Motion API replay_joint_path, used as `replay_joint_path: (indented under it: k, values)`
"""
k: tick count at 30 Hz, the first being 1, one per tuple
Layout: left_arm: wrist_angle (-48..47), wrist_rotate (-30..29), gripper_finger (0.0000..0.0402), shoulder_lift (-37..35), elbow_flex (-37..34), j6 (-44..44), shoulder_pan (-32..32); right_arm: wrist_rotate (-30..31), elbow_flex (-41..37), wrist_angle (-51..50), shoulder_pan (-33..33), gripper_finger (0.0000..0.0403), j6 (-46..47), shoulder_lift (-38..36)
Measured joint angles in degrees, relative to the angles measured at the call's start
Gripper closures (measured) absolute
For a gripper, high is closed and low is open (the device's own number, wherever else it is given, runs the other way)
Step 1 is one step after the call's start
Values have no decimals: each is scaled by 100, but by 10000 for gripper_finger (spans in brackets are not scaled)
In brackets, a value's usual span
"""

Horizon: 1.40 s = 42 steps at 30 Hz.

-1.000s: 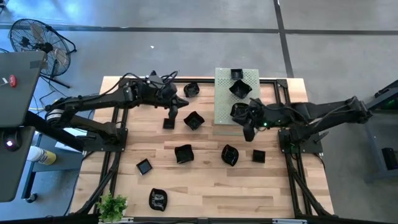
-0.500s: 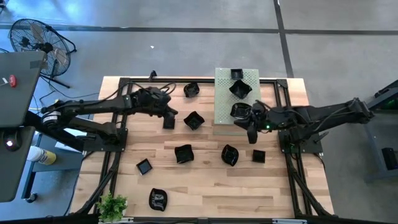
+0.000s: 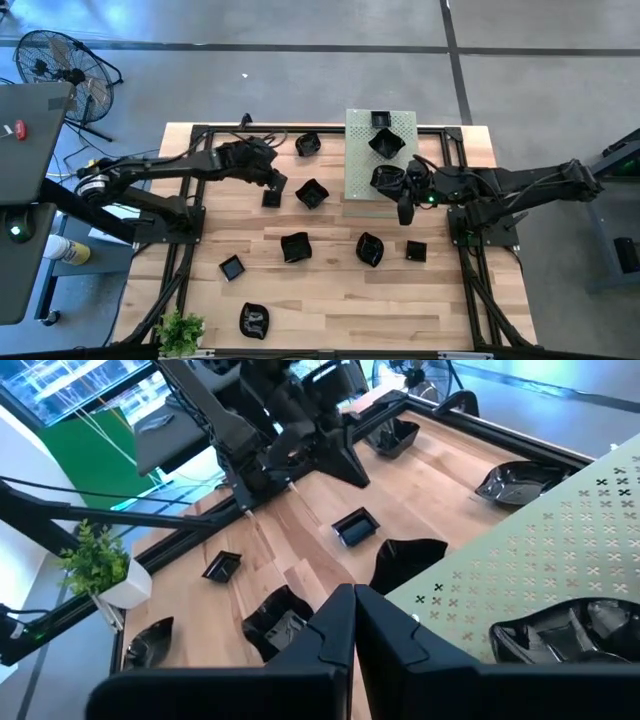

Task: Pick & Place Mini shaped plates
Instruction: Stack the black distorted square plate on the black distorted square plate on the shelf

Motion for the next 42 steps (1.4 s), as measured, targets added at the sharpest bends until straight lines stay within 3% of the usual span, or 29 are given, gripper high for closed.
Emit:
replay_joint_path:
  k: [9,14,31,40,42]
  values:
    - [314,57,293,926,242,322,5,0,0,86,-54,401,-1,0]
    - [460,27,278,1390,341,684,-43,34,0,94,-54,397,-3,0]
    - [857,263,291,2216,337,979,-34,150,0,133,-54,400,-82,2]
    - [823,313,390,2230,337,1102,-34,218,0,253,-54,397,-144,2]
    - [810,377,395,2090,337,1080,-34,212,0,262,-54,398,-116,2]
